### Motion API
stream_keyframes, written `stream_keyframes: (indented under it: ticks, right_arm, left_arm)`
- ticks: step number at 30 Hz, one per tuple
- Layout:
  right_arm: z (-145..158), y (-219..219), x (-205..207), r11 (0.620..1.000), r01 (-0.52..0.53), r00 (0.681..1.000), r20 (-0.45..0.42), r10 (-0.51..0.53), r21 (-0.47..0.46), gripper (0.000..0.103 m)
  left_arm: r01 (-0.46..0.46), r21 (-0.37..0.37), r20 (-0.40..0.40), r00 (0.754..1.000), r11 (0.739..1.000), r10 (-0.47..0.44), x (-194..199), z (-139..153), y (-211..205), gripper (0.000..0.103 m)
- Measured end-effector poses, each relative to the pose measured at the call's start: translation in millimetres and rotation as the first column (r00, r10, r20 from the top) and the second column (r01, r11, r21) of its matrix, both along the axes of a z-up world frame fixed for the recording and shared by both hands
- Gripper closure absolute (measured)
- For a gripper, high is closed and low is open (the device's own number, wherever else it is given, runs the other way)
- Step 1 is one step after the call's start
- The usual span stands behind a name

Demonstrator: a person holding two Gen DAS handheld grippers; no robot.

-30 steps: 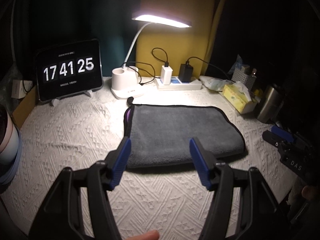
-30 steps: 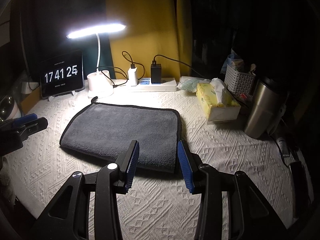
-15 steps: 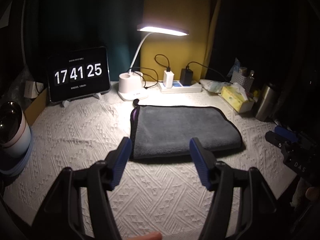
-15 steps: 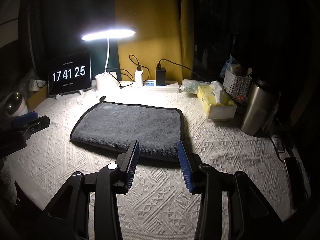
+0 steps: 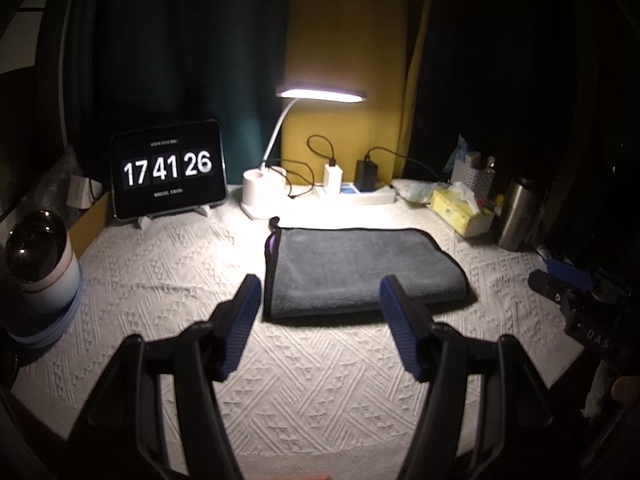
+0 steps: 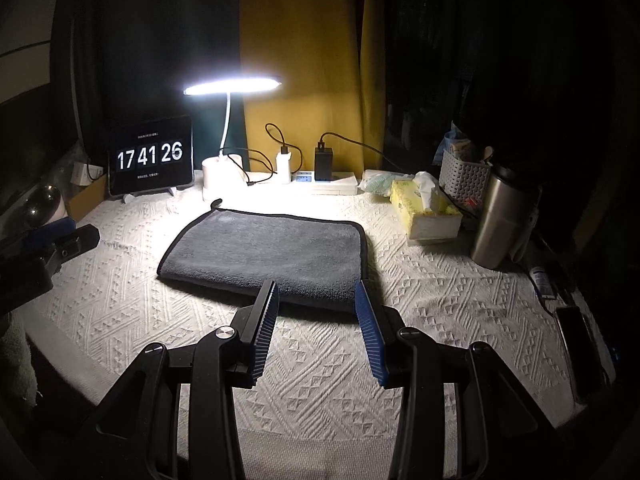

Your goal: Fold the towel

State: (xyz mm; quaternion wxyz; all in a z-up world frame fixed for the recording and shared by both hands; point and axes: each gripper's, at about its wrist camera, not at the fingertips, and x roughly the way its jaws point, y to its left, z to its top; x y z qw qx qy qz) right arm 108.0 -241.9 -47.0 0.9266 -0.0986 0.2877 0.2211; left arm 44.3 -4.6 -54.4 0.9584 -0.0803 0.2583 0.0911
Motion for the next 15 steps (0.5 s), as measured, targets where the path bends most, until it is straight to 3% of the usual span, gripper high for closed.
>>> stream_keyframes:
  ticks: [15]
  right_arm:
    - [16.5,-6.3,-35.9,1.0,-0.01,0.999,0.053,0.008,0.028,0.061]
  left_arm:
    - [-0.007,0.01,0.084,0.996,1.0,0.006,-40.1,15.7,-6.9,0.038]
